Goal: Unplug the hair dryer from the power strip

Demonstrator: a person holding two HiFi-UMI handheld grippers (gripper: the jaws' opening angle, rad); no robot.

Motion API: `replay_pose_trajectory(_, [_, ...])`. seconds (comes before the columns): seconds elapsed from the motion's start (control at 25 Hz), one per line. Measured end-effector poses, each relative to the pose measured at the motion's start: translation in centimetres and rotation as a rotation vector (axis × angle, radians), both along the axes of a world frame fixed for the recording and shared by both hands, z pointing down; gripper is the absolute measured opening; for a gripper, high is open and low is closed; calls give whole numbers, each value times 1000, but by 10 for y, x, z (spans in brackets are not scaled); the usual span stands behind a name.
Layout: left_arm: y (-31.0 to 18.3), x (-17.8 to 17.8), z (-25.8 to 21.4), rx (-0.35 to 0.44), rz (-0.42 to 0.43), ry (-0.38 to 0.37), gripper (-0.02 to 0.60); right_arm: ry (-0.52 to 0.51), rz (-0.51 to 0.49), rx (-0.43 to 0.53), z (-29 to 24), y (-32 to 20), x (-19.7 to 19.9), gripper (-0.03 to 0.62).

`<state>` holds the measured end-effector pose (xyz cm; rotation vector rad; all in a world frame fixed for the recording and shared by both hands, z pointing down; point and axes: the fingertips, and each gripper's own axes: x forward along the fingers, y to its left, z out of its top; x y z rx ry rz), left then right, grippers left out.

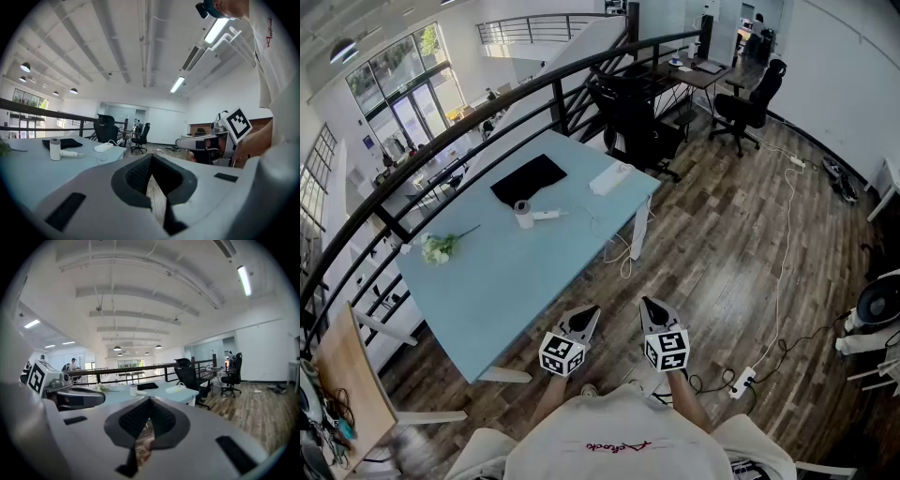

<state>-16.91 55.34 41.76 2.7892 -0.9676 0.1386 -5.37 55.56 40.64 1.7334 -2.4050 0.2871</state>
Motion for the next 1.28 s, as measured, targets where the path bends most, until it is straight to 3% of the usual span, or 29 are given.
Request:
replay_pose_trajectory(0.44, [10, 21, 1, 5, -14, -12, 6, -22, -8, -5, 4, 11, 21, 17])
replay_pose_trajectory(1.28, [22, 104, -8, 17, -31, -15, 6, -75, -100, -36, 19, 24, 71, 17])
